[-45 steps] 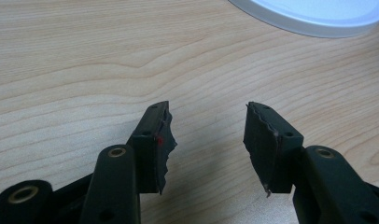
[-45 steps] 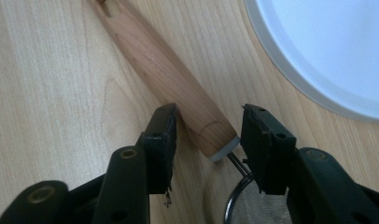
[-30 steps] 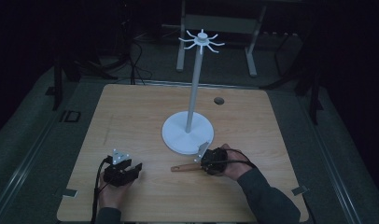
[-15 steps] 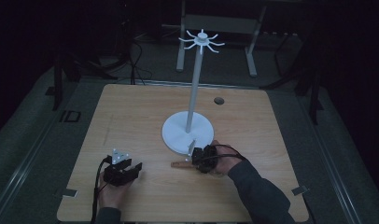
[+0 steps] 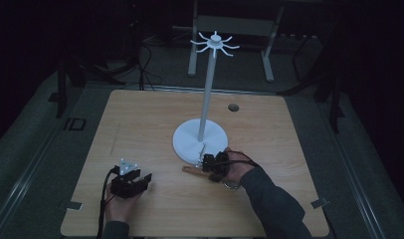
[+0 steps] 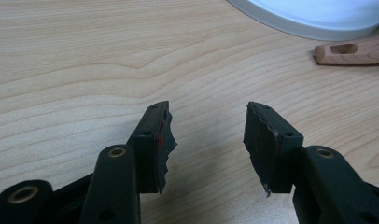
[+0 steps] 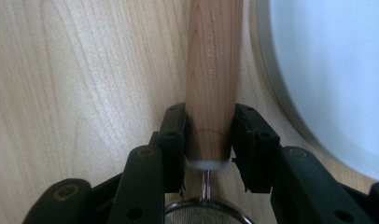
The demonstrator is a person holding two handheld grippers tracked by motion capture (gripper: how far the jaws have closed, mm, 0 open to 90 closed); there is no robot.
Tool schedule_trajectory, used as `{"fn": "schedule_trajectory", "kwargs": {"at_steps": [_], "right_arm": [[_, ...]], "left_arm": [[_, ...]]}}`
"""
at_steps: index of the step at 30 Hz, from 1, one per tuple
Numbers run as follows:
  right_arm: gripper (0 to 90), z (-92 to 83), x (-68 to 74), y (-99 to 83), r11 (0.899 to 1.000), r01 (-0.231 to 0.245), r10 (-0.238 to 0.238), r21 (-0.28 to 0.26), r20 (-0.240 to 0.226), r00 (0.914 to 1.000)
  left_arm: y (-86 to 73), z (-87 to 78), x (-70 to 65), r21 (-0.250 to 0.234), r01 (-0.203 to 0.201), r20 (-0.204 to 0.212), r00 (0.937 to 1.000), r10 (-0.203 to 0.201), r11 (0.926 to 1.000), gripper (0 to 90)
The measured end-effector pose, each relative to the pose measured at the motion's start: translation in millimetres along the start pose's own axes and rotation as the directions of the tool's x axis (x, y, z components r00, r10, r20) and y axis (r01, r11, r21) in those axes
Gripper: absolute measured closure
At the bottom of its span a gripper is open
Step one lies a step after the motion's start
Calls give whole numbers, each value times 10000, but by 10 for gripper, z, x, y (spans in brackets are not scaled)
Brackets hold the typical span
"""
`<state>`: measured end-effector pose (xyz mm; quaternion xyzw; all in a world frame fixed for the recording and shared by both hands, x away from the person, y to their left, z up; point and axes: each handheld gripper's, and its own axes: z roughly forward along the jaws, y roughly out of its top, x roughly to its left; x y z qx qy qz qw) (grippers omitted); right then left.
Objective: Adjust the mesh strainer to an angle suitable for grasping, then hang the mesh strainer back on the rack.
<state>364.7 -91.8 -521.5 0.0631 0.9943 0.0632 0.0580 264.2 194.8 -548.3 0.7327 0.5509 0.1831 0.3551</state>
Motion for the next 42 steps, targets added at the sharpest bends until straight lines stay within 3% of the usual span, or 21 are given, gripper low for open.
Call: {"fn": "schedule_trajectory", "kwargs": {"at_steps": [6, 18, 20, 24, 30, 42], "right_arm": [[685, 1, 13, 19, 9998, 42, -43, -184, -72, 10000], [687, -141, 66, -62, 9915, -176, 225, -1288, 369, 9991], [687, -186, 64, -80, 9845, -295, 375, -1729, 431, 9984], [687, -216, 79, -93, 9781, -390, 496, -2044, 471, 9977], [687, -295, 91, -133, 9570, -758, 954, -2799, 570, 9938], [689, -502, 36, -238, 8887, -1451, 2078, -4350, 999, 9731]], "left_arm": [[4, 8, 8, 5, 47, 33, 10000, -47, 10000, 513], [10, 15, 4, 35, 27, 12, 10000, -27, 10000, 513], [9, 14, 7, 5, 50, 0, 10000, -50, 10000, 514], [8, 13, 2, 13, 71, -18, 10000, -71, 10000, 514], [10, 19, 2, 57, 49, -23, 10000, -49, 10000, 514], [11, 16, 4, 53, 57, -33, 10000, -57, 10000, 514]]}}
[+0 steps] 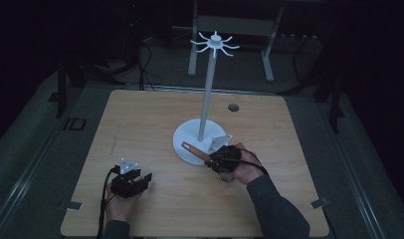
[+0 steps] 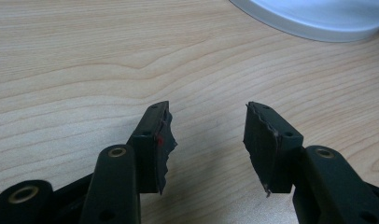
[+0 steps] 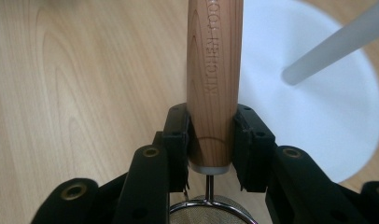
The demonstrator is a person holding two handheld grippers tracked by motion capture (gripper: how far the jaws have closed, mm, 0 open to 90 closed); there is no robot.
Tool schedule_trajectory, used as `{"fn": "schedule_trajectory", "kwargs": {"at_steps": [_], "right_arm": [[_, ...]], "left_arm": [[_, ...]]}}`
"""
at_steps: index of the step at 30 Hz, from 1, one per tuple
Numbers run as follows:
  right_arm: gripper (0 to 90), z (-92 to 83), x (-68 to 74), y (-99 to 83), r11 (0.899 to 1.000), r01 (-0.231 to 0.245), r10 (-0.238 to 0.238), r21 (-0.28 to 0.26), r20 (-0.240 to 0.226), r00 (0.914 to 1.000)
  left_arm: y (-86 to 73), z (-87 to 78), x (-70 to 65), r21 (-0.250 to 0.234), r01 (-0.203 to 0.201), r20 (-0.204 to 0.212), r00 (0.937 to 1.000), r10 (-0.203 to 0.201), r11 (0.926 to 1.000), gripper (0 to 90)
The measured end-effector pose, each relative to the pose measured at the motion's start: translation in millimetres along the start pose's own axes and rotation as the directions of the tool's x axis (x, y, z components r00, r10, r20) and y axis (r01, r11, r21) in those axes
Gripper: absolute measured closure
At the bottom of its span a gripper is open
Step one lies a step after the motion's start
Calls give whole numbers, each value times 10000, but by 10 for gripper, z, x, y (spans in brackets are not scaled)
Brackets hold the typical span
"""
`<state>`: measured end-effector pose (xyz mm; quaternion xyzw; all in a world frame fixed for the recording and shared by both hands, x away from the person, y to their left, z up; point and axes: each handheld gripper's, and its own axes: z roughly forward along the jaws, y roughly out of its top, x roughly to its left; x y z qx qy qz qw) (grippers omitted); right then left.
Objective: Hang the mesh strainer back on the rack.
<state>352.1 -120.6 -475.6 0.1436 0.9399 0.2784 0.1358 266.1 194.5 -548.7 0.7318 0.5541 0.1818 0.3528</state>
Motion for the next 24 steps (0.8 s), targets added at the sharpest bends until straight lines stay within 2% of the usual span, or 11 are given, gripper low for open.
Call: {"fn": "schedule_trajectory", "kwargs": {"at_steps": [5, 11, 19, 24], "right_arm": [[689, -99, -52, -1, 9962, -416, 441, -760, 319, 9985], [689, -206, -113, -10, 9825, -929, 1027, -1613, 532, 9933], [689, -363, -110, 31, 9629, -1245, 1476, -2395, 808, 9857], [689, -431, -119, 77, 9515, -1378, 1651, -2749, 787, 9831]], "left_arm": [[-2, -1, 2, 24, -15, 1, 10000, 15, 10000, 514], [-9, -7, -3, -63, 50, -13, 10000, -50, 10000, 514], [-5, -2, 0, -24, 82, -11, 10000, -82, 10000, 514], [-7, -2, -4, -41, 66, -28, 10000, -66, 10000, 514]]}}
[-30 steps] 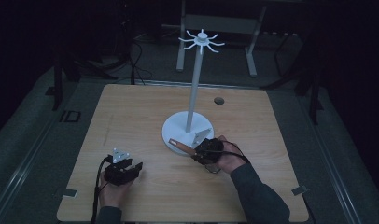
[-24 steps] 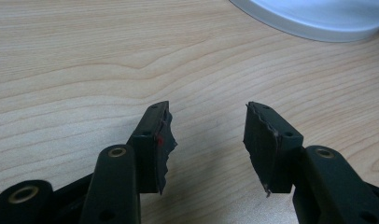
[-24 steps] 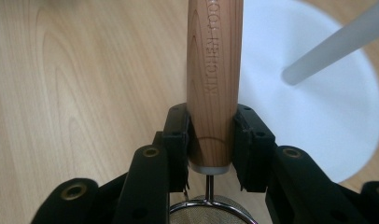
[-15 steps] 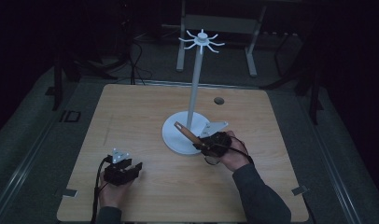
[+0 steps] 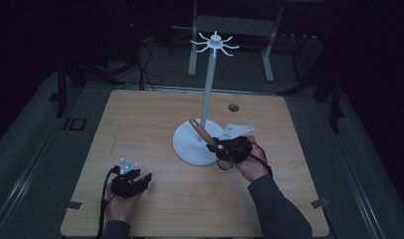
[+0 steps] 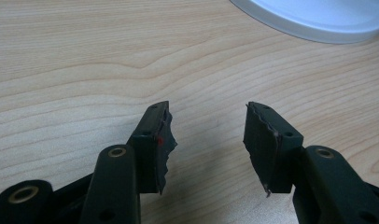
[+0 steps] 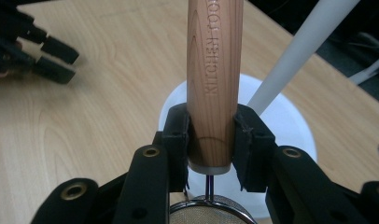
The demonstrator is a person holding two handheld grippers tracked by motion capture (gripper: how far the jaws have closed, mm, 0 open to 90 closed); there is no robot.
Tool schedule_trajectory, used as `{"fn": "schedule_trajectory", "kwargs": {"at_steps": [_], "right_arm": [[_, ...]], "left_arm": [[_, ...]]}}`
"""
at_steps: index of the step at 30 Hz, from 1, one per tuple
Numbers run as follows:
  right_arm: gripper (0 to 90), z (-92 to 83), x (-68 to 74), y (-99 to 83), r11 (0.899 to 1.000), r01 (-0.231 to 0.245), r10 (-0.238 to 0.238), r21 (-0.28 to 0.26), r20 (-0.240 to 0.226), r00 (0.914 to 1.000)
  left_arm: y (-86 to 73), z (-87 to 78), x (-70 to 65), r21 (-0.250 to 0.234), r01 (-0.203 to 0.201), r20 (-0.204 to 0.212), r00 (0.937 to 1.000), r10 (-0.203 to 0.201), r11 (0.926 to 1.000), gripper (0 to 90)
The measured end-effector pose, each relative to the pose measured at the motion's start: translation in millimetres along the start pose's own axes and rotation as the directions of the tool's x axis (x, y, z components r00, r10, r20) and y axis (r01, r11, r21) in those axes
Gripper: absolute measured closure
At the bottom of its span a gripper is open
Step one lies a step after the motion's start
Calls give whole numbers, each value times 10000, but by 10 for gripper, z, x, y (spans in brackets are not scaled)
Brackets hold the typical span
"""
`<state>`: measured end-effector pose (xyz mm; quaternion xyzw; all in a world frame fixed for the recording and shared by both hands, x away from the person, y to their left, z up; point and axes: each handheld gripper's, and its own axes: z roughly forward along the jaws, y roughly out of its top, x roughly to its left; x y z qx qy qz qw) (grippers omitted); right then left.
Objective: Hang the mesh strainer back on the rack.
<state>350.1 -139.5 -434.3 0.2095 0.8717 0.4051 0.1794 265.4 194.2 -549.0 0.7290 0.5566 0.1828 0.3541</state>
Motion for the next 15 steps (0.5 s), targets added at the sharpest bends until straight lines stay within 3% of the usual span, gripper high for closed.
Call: {"fn": "schedule_trajectory", "kwargs": {"at_steps": [15], "right_arm": [[689, -106, -82, 67, 9901, -884, 932, -1087, 406, 9948]], "left_arm": [[-3, 2, 0, -14, 36, 25, 10000, -36, 10000, 514]]}}
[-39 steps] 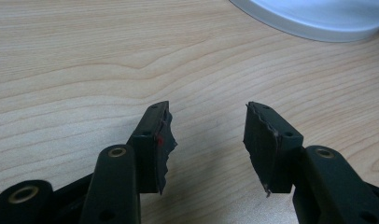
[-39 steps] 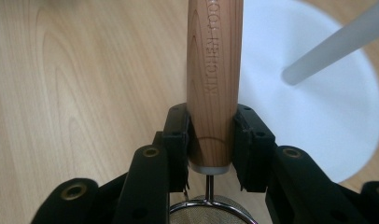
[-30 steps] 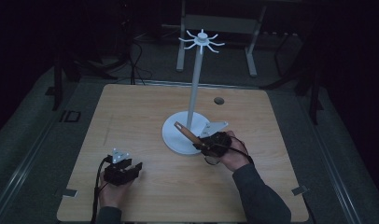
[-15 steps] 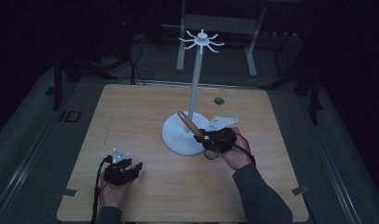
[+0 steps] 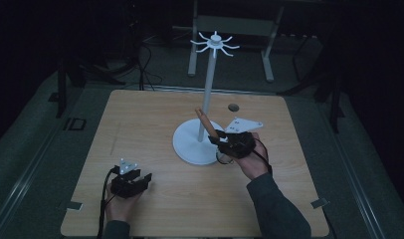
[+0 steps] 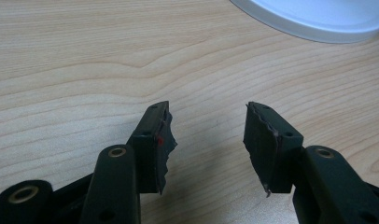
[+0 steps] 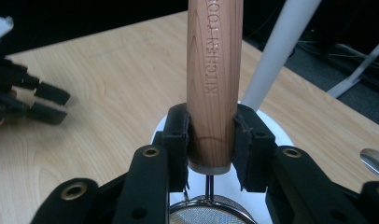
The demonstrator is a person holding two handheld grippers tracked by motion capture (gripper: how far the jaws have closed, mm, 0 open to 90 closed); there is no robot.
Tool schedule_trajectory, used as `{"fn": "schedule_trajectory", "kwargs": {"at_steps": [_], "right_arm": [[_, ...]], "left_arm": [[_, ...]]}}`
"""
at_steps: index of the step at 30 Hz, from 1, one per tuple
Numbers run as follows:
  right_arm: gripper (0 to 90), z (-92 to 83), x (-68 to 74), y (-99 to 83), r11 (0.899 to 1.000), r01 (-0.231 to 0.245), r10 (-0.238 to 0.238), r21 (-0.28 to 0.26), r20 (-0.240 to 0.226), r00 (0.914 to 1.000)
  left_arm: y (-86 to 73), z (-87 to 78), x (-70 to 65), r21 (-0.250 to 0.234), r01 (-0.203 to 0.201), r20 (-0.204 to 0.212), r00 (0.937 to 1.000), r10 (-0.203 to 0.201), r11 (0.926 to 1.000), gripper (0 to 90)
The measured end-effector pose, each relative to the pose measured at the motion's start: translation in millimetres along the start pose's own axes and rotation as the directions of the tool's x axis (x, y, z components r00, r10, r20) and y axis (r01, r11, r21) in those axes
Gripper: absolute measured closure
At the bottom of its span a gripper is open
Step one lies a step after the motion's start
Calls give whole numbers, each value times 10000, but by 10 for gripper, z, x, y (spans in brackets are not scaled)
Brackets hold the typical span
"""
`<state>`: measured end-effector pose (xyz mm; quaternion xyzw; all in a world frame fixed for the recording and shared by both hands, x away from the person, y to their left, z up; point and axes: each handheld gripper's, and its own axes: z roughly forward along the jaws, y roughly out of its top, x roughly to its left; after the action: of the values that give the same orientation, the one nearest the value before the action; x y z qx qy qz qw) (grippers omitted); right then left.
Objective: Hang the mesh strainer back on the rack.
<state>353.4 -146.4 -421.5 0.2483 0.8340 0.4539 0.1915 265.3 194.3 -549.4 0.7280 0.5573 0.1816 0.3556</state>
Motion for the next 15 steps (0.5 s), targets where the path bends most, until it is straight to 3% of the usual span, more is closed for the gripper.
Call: {"fn": "schedule_trajectory", "kwargs": {"at_steps": [15], "right_arm": [[689, -111, -79, 52, 9931, -785, 827, -875, 460, 9955]], "left_arm": [[5, 1, 6, -28, 16, 8, 10000, -16, 10000, 513]]}}
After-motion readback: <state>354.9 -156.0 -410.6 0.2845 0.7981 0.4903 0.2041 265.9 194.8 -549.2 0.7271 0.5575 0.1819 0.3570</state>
